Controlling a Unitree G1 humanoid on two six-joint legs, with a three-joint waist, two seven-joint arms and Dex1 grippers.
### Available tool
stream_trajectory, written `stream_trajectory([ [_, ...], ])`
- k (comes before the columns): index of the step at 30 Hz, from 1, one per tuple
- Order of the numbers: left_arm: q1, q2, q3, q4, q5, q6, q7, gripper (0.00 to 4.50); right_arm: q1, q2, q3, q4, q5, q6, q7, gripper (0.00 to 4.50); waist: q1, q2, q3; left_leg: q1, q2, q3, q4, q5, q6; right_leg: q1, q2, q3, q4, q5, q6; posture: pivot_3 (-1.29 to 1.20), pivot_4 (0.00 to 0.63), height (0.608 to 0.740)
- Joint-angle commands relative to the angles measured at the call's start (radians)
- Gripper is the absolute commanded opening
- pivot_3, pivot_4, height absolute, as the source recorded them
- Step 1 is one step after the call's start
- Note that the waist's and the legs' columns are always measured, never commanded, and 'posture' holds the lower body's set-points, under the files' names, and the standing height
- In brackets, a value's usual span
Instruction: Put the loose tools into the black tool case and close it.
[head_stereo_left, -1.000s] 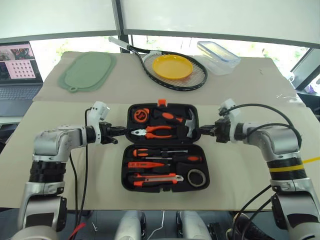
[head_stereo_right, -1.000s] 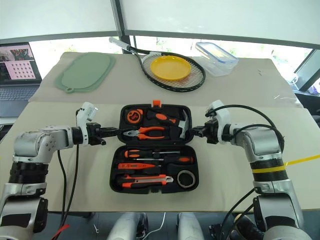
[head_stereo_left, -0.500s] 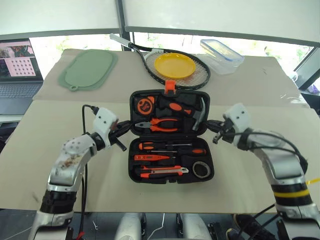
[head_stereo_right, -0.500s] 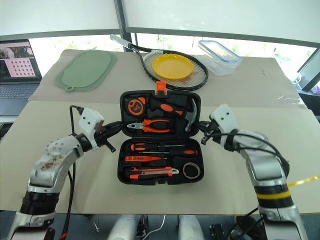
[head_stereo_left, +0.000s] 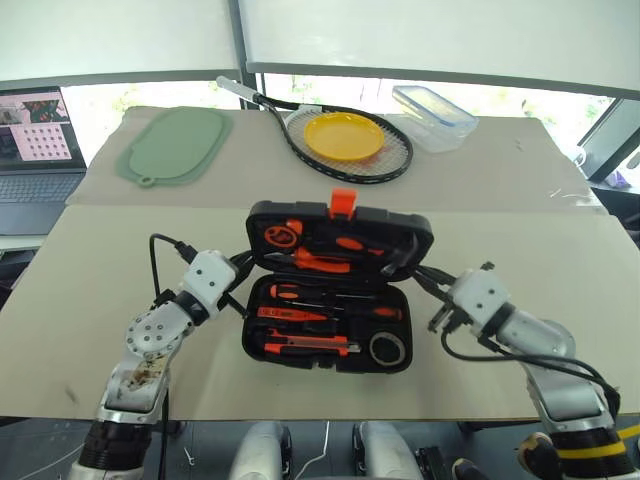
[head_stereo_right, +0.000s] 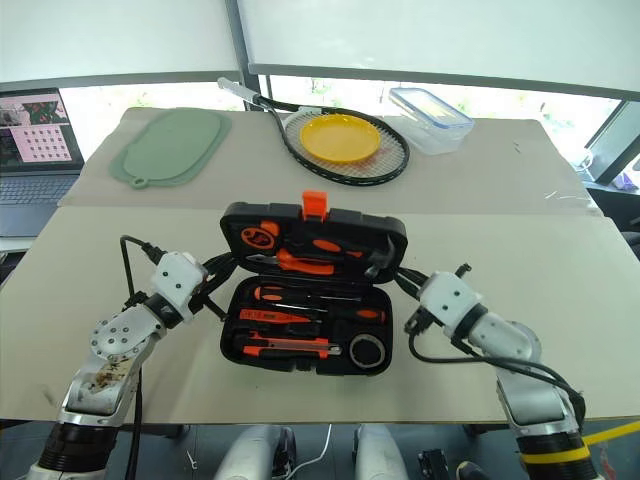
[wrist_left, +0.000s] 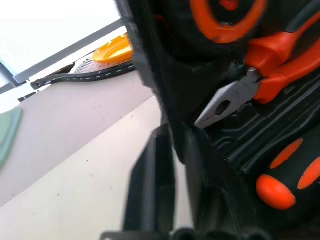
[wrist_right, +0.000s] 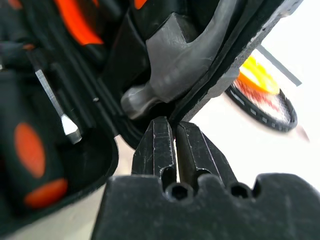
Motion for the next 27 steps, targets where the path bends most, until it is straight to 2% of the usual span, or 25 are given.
stream_trajectory([
  [1,0.061,0.024,0.138,-0.106,-0.055,0.084,0.040,2.01,0.048,-0.041,-0.092,-0.041,0.058,0.011,0.024,1.32,-0.005,0.000,0.000,0.000,0.001,0.000,0.000,0.000,0.000,0.000,0.000,0.000,0.000,0.000,0.000,0.00,0.150,0.738],
  [2,0.074,0.025,0.155,-0.131,-0.070,0.110,0.039,2.41,0.054,-0.048,-0.108,-0.055,0.075,0.022,0.029,1.70,-0.009,0.000,0.000,0.000,0.001,0.001,0.000,0.000,0.000,-0.001,0.001,0.000,0.000,0.000,0.000,0.00,0.150,0.738],
  [6,0.206,0.097,0.363,-0.298,-0.314,0.386,-0.036,3.88,0.148,-0.152,-0.223,-0.172,0.253,0.166,0.157,3.07,-0.019,0.000,0.000,0.000,0.004,0.002,-0.001,0.000,-0.001,-0.002,0.002,0.002,0.002,-0.001,-0.002,0.00,0.150,0.738],
  [8,0.259,0.142,0.433,-0.325,-0.398,0.467,-0.081,4.50,0.198,-0.193,-0.255,-0.208,0.314,0.229,0.209,3.72,-0.012,-0.001,0.000,0.002,0.006,0.001,-0.001,0.000,-0.002,0.000,0.003,0.000,0.002,-0.002,-0.004,0.00,0.150,0.738],
  [10,0.315,0.206,0.512,-0.325,-0.488,0.547,-0.167,4.50,0.261,-0.238,-0.286,-0.240,0.372,0.285,0.285,4.37,-0.006,0.000,0.000,0.003,0.006,0.001,-0.001,0.000,-0.002,0.001,0.003,-0.001,0.003,-0.003,-0.005,0.00,0.150,0.738],
  [13,0.403,0.373,0.610,-0.248,-0.615,0.699,-0.374,4.50,0.347,-0.304,-0.284,-0.284,0.424,0.358,0.387,4.37,0.003,-0.001,0.000,0.004,0.005,0.001,-0.001,0.000,-0.002,0.001,0.001,-0.001,0.003,-0.005,-0.006,0.00,0.150,0.738],
  [14,0.441,0.438,0.619,-0.216,-0.632,0.729,-0.468,4.50,0.359,-0.316,-0.264,-0.295,0.424,0.369,0.404,4.37,0.004,-0.001,0.000,0.004,0.005,0.001,0.000,0.000,-0.002,0.001,0.001,-0.001,0.003,-0.006,-0.008,0.00,0.150,0.738],
  [15,0.432,0.489,0.592,-0.155,-0.588,0.689,-0.505,4.50,0.362,-0.324,-0.243,-0.308,0.429,0.378,0.422,4.37,0.003,-0.001,0.000,0.005,0.006,0.001,0.000,0.000,-0.003,0.000,0.001,-0.002,0.002,-0.009,-0.012,0.00,0.150,0.738],
  [18,0.282,0.566,0.460,0.024,-0.473,0.560,-0.516,4.50,0.336,-0.338,-0.193,-0.336,0.458,0.433,0.455,3.67,0.014,0.000,0.000,0.009,0.005,0.002,0.000,0.000,-0.003,0.000,0.001,-0.003,0.002,-0.010,-0.013,0.00,0.150,0.738],
  [19,0.214,0.578,0.406,0.078,-0.443,0.520,-0.525,4.50,0.326,-0.343,-0.175,-0.343,0.460,0.442,0.469,3.31,0.020,0.000,0.000,0.010,0.005,0.002,-0.001,0.000,-0.004,0.000,0.001,-0.003,0.002,-0.010,-0.013,0.00,0.150,0.738],
  [22,-0.046,0.565,0.191,0.245,-0.313,0.386,-0.565,3.77,0.289,-0.348,-0.102,-0.363,0.443,0.446,0.512,2.27,0.030,-0.001,-0.001,0.008,0.005,0.002,-0.001,-0.002,-0.010,0.000,0.001,-0.003,0.001,-0.008,-0.014,0.00,0.150,0.738],
  [25,-0.270,0.497,0.015,0.384,-0.201,0.268,-0.603,2.62,0.237,-0.337,-0.028,-0.361,0.415,0.439,0.525,1.24,0.034,-0.005,-0.002,0.004,0.003,0.002,-0.001,0.001,-0.004,0.001,0.002,-0.003,0.001,-0.007,-0.013,0.00,0.150,0.738],
  [26,-0.335,0.465,-0.030,0.425,-0.175,0.248,-0.613,2.42,0.222,-0.333,-0.006,-0.356,0.406,0.434,0.533,1.04,0.034,-0.005,-0.002,0.002,0.002,0.002,0.000,0.001,-0.004,0.000,0.002,-0.003,0.001,-0.004,-0.008,0.00,0.150,0.738],
  [27,-0.383,0.438,-0.065,0.459,-0.154,0.224,-0.625,1.98,0.212,-0.329,0.011,-0.353,0.400,0.431,0.537,0.58,0.035,-0.005,-0.002,0.000,0.001,0.003,0.001,0.001,-0.003,0.000,0.002,-0.003,0.001,-0.002,-0.006,0.00,0.150,0.738],
])
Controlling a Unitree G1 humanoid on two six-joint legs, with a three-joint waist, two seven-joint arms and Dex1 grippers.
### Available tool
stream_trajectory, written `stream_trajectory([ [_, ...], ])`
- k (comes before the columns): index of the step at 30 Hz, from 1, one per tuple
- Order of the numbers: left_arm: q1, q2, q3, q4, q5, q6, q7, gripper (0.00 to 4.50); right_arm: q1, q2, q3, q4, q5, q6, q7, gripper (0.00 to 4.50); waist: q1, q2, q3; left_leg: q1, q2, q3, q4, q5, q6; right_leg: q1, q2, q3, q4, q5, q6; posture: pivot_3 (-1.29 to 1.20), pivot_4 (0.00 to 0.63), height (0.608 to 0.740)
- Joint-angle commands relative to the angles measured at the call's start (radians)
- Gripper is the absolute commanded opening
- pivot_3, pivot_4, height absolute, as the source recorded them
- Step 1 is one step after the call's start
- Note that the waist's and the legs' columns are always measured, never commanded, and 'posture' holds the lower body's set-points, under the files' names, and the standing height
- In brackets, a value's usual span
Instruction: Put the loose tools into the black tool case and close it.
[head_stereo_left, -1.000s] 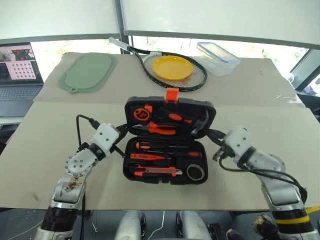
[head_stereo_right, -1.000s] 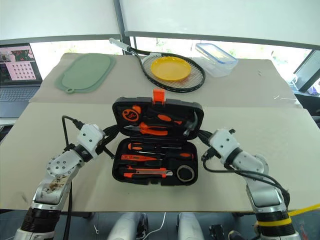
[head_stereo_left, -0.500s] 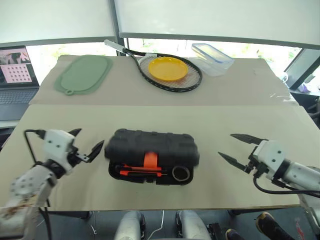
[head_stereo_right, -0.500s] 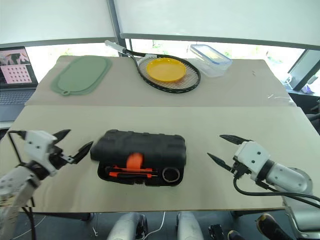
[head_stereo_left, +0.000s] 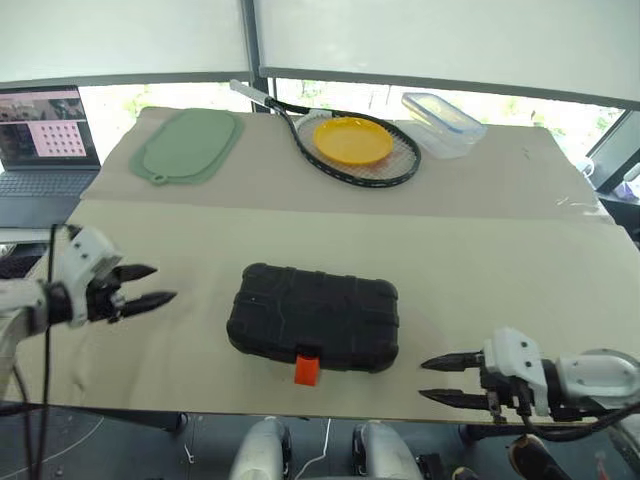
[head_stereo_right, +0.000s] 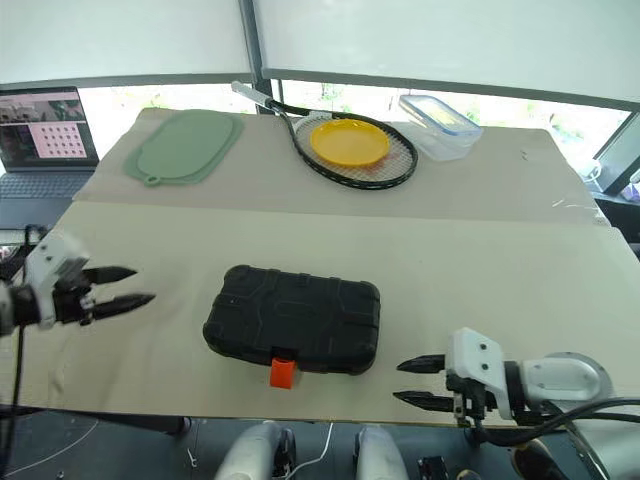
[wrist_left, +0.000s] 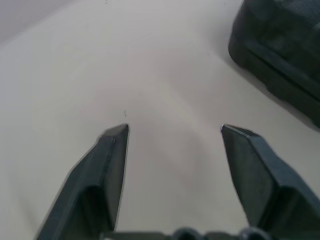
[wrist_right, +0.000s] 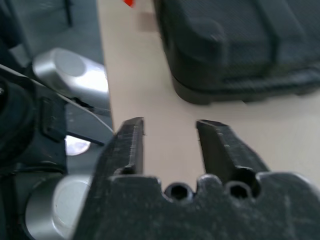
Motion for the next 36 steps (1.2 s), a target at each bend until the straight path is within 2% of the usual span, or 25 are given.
stream_trajectory([
  [1,-0.160,-0.081,-0.137,0.120,0.097,-0.116,-0.048,1.66,-0.041,0.013,0.057,-0.005,-0.020,-0.016,0.023,0.25,0.000,-0.001,0.000,-0.001,-0.001,0.001,0.001,0.000,0.000,0.000,0.000,0.000,0.000,0.000,0.000,0.00,0.150,0.738],
  [2,-0.194,-0.108,-0.167,0.148,0.116,-0.142,-0.058,1.39,-0.052,0.021,0.073,-0.001,-0.023,-0.016,0.024,0.00,-0.001,-0.001,0.000,-0.002,0.000,0.002,0.001,0.000,0.001,0.000,0.000,0.000,0.000,0.000,0.001,0.00,0.150,0.738],
  [6,-0.284,-0.190,-0.248,0.236,0.179,-0.228,-0.083,0.02,-0.098,0.052,0.130,0.023,-0.045,-0.014,0.022,0.00,-0.012,-0.001,0.000,-0.002,0.000,0.002,0.001,0.000,0.001,-0.001,0.001,0.000,0.000,0.000,0.001,0.00,0.150,0.738],
  [11,-0.327,-0.229,-0.323,0.308,0.260,-0.345,-0.120,0.02,-0.239,0.160,0.187,0.093,-0.125,0.036,-0.102,0.00,-0.022,-0.002,0.000,-0.002,0.000,0.000,0.001,0.000,0.001,-0.001,0.002,0.000,0.000,0.000,0.001,0.00,0.150,0.738],
  [15,-0.278,-0.194,-0.330,0.170,0.193,-0.278,-0.258,0.02,-0.327,0.233,0.147,0.162,-0.159,0.081,-0.211,0.00,-0.026,-0.003,0.000,-0.003,0.001,-0.001,0.001,0.000,0.000,-0.002,0.002,0.001,0.001,0.000,0.001,0.00,0.150,0.738],
  [19,-0.207,-0.162,-0.312,0.012,0.161,-0.200,-0.289,0.02,-0.361,0.264,0.113,0.212,-0.184,0.107,-0.285,0.00,-0.016,-0.002,0.000,-0.005,0.001,-0.001,0.003,-0.001,0.002,-0.002,0.000,0.000,0.001,0.000,0.002,0.00,0.150,0.738],
  [22,-0.183,-0.165,-0.280,-0.037,0.159,-0.173,-0.249,0.02,-0.349,0.251,0.103,0.207,-0.182,0.106,-0.272,0.00,-0.014,-0.002,0.000,-0.005,0.000,-0.002,0.003,-0.001,0.002,-0.002,0.000,0.000,0.001,0.000,0.003,0.00,0.150,0.738],
  [27,-0.238,-0.148,-0.224,0.001,0.156,-0.142,-0.206,0.02,-0.317,0.198,0.041,0.174,-0.149,0.117,-0.234,0.00,-0.016,-0.002,0.000,-0.005,0.000,-0.002,0.003,-0.001,0.003,-0.002,0.000,0.000,0.002,0.000,0.003,0.00,0.150,0.738],
  [30,-0.319,-0.139,-0.199,-0.037,0.067,0.004,-0.263,0.02,-0.295,0.158,-0.027,0.138,-0.073,0.155,-0.185,0.00,-0.015,-0.003,0.000,-0.005,0.000,-0.002,0.003,-0.001,0.003,-0.002,0.000,0.000,0.002,0.000,0.003,0.00,0.150,0.738],
  [33,-0.352,-0.154,-0.239,-0.119,0.032,0.070,-0.299,0.02,-0.261,0.122,-0.042,0.081,-0.007,0.183,-0.125,0.00,-0.015,-0.002,0.000,-0.006,0.000,-0.003,0.004,-0.002,0.003,-0.001,0.000,-0.001,0.001,0.000,0.003,0.00,0.150,0.738],
  [36,-0.332,-0.201,-0.315,-0.175,0.062,0.042,-0.291,0.02,-0.238,0.105,-0.012,0.038,0.009,0.189,-0.097,0.00,-0.017,-0.002,-0.001,-0.004,0.000,-0.003,0.003,-0.002,0.003,0.000,0.000,0.000,0.001,-0.001,0.004,0.00,0.150,0.738],
])
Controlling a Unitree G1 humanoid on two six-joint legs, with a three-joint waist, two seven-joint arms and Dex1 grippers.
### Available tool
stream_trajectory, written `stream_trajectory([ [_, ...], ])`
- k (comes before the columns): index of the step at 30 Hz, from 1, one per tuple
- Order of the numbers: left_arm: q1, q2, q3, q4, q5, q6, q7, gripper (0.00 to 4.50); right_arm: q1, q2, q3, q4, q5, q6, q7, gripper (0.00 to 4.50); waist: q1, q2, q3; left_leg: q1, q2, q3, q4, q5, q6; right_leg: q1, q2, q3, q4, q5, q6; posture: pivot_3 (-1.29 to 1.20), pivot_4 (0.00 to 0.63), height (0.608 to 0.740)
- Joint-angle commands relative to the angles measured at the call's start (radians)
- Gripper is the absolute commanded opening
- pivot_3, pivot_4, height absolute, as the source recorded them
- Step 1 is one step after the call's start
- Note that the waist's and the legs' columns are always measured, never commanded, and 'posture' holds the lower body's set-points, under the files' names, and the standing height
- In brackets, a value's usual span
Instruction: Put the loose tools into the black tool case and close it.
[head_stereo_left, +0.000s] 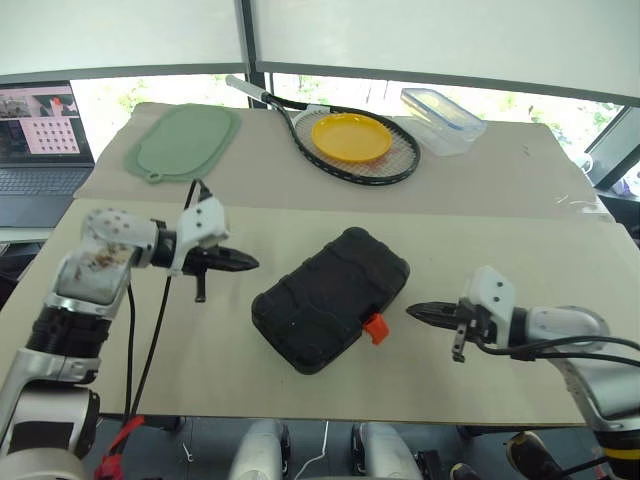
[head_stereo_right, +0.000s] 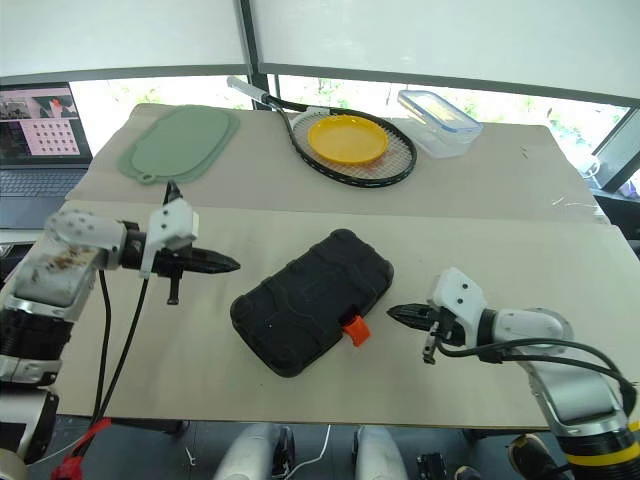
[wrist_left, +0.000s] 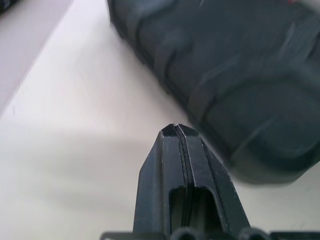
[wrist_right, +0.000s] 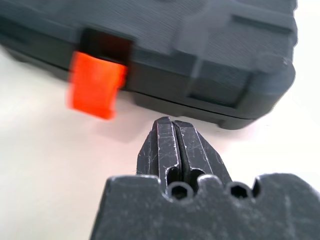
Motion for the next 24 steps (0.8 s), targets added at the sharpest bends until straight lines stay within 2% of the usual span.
stream_trajectory([
  [1,0.022,-0.048,-0.085,-0.069,0.020,-0.029,0.001,0.02,0.015,-0.015,0.013,-0.072,0.035,0.010,0.033,0.00,0.000,0.000,0.000,0.000,0.000,0.000,0.000,0.000,0.000,0.000,0.000,0.000,0.000,0.000,0.000,0.00,0.150,0.738],
  [8,0.062,-0.126,-0.224,0.015,0.180,-0.199,0.069,0.02,-0.052,0.035,0.129,-0.047,-0.029,0.012,-0.010,0.00,-0.001,0.000,-0.001,0.002,0.000,0.000,0.000,0.000,0.000,0.001,0.001,0.001,0.001,0.000,0.000,0.00,0.150,0.738],
  [17,0.082,-0.133,-0.209,0.003,0.166,-0.203,0.091,0.02,-0.116,0.099,0.241,0.067,-0.137,-0.025,-0.042,0.00,-0.001,0.002,-0.006,0.004,0.000,0.000,0.000,0.000,0.000,0.002,0.001,0.002,0.001,0.000,0.000,0.00,0.150,0.738],
  [24,0.067,-0.141,-0.204,-0.002,0.163,-0.188,0.100,0.02,-0.143,0.174,0.253,0.125,-0.170,-0.048,-0.075,0.00,0.000,0.002,-0.007,0.004,0.000,0.001,0.000,0.000,0.000,0.002,0.001,0.002,0.002,0.000,0.000,0.00,0.150,0.738],
])
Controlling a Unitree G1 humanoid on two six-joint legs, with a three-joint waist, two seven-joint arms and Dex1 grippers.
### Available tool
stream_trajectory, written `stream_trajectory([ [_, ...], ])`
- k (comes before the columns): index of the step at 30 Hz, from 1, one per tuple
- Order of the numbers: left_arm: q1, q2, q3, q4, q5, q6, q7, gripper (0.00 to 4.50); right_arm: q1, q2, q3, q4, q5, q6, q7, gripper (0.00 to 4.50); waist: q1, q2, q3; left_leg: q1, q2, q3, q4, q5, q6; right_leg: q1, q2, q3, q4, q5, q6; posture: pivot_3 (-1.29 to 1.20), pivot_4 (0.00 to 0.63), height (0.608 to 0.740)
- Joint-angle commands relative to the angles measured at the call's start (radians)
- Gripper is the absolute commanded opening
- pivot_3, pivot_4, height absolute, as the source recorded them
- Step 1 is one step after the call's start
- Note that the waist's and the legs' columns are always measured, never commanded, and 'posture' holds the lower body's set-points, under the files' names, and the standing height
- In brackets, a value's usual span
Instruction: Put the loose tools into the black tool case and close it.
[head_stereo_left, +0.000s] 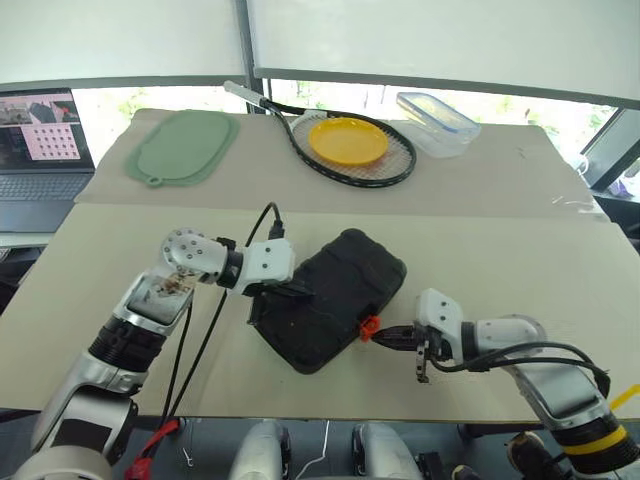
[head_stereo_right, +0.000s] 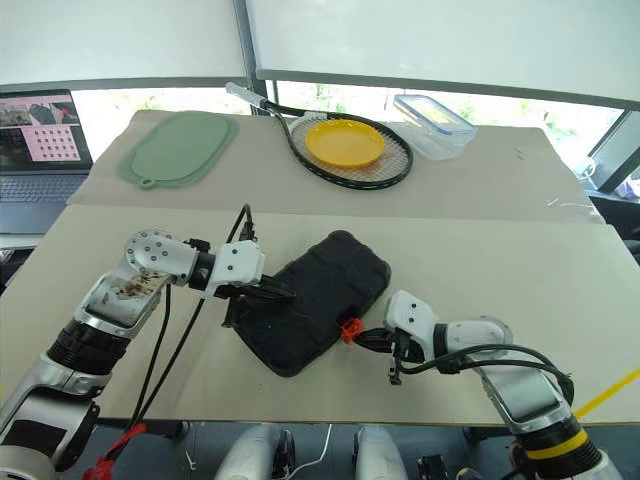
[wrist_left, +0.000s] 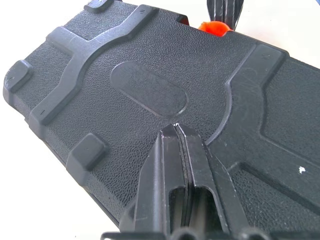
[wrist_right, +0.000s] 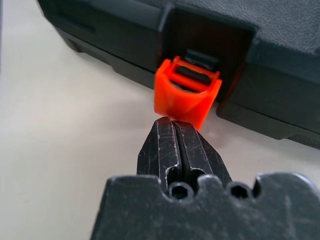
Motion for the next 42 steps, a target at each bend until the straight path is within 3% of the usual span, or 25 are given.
stream_trajectory([
  [1,0.016,0.004,-0.029,0.025,0.034,0.028,0.002,0.02,-0.025,0.034,-0.015,0.004,0.000,-0.028,-0.026,0.00,0.000,0.000,0.000,0.000,0.000,0.000,0.000,0.000,0.000,0.000,0.000,0.000,0.000,0.000,0.000,0.00,0.150,0.738],
  [14,0.002,-0.017,-0.043,0.059,0.049,0.000,0.000,0.02,0.003,0.083,-0.144,-0.160,0.183,0.079,-0.050,0.00,-0.011,0.001,0.000,0.000,0.002,0.000,-0.001,0.000,-0.001,-0.001,0.002,0.001,0.001,0.001,-0.002,0.00,0.150,0.738],
  [19,-0.006,-0.034,-0.047,0.083,0.061,-0.018,0.007,0.02,0.021,0.049,-0.121,-0.164,0.145,0.067,-0.056,0.00,0.002,0.001,-0.001,0.001,0.001,0.000,0.000,0.000,-0.001,0.000,0.001,0.000,0.000,0.001,-0.001,0.00,0.150,0.738],
  [25,0.009,-0.008,0.009,0.074,0.013,0.053,0.012,0.02,0.022,-0.065,-0.217,-0.146,0.191,0.093,-0.001,0.00,0.000,0.001,-0.001,0.001,0.000,0.000,0.000,0.000,0.000,0.000,0.001,0.001,0.000,0.001,-0.001,0.00,0.150,0.738],
  [28,0.044,0.040,0.083,0.043,-0.045,0.125,0.009,0.68,0.030,-0.158,-0.314,-0.126,0.261,0.126,0.083,0.75,-0.005,0.001,-0.001,0.001,0.001,0.000,0.000,0.000,0.000,-0.001,0.001,0.001,0.000,0.001,-0.001,0.00,0.150,0.738],
  [32,0.197,0.261,0.357,-0.091,-0.263,0.355,-0.069,2.06,0.051,-0.381,-0.502,-0.012,0.365,0.146,0.349,2.16,-0.031,0.003,0.000,0.000,0.003,0.000,-0.004,0.000,0.000,-0.004,0.002,0.003,0.000,0.000,-0.002,0.00,0.150,0.738],
  [37,0.409,0.450,0.589,-0.133,-0.331,0.426,-0.123,3.98,0.020,-0.493,-0.545,0.147,0.379,0.127,0.492,3.89,-0.024,0.002,0.001,0.003,0.007,0.000,-0.006,0.000,-0.001,-0.002,0.003,0.001,0.000,-0.002,-0.005,0.00,0.150,0.738],
  [38,0.437,0.465,0.632,-0.132,-0.338,0.435,-0.120,4.29,0.005,-0.502,-0.544,0.174,0.380,0.127,0.509,3.90,-0.022,0.003,0.002,0.002,0.007,0.000,-0.006,0.000,-0.002,-0.003,0.003,0.000,-0.001,-0.002,-0.005,0.00,0.150,0.738],
  [42,0.533,0.484,0.756,-0.169,-0.391,0.475,-0.120,4.29,-0.053,-0.507,-0.526,0.236,0.413,0.172,0.546,3.90,-0.005,0.004,0.002,0.001,0.005,0.001,-0.005,0.000,-0.002,-0.004,-0.002,-0.001,-0.001,-0.004,-0.006,0.00,0.150,0.738],
])
